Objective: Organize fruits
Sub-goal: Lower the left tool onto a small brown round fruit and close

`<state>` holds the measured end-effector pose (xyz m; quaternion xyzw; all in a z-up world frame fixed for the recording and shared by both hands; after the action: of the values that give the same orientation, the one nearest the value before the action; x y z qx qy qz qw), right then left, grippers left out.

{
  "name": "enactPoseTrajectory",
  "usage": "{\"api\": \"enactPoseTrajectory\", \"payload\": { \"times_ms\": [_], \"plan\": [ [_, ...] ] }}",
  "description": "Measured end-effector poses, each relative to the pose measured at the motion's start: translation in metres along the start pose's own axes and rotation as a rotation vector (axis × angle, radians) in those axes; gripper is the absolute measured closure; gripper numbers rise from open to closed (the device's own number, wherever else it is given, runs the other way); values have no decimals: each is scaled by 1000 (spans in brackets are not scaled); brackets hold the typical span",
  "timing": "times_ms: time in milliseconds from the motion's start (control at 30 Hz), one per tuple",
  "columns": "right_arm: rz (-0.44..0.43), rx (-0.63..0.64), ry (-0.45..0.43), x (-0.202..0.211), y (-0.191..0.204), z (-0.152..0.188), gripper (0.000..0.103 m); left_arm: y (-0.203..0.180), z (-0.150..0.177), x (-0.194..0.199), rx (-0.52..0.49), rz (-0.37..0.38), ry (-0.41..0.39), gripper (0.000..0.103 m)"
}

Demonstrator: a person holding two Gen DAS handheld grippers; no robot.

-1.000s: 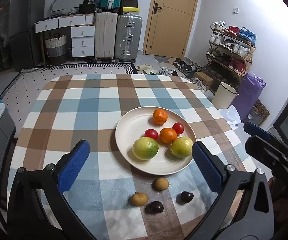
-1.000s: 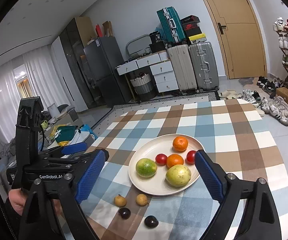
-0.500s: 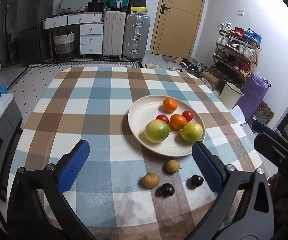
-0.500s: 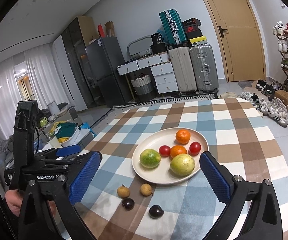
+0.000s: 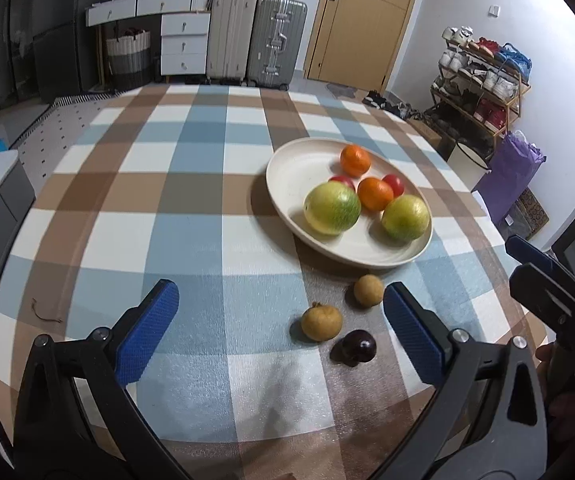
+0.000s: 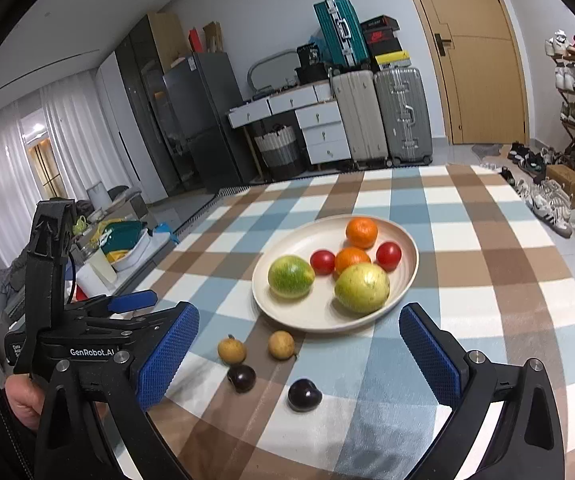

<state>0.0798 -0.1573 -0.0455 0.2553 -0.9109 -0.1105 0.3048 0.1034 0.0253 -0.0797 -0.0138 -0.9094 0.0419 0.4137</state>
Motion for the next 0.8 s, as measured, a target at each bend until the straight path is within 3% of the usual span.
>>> {"api": "enactPoseTrajectory", "payload": {
  "times_ms": [233, 667, 800],
  "plan": [
    [16, -16, 69, -16, -8, 14, 1, -3, 6, -22, -22, 5, 48, 1],
    [18, -42, 115, -27, -17, 24, 1, -8, 9, -52, -31, 25, 109, 1],
    [15, -47, 126, -31, -18, 25, 1, -8, 10, -53, -22, 70, 124, 10]
  ]
}}
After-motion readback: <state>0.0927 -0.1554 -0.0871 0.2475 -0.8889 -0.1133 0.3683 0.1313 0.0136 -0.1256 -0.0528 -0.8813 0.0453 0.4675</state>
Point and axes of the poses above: each gripper's, at about its wrist camera, not at the fingertips, and x roughly against the way its jaws point, y to its left, z to its underside, the point moved 2 cm from there along -x, roughly the way its jaws point, and after that the axes turned 8 degrees about -z, right-handed, at the moved point
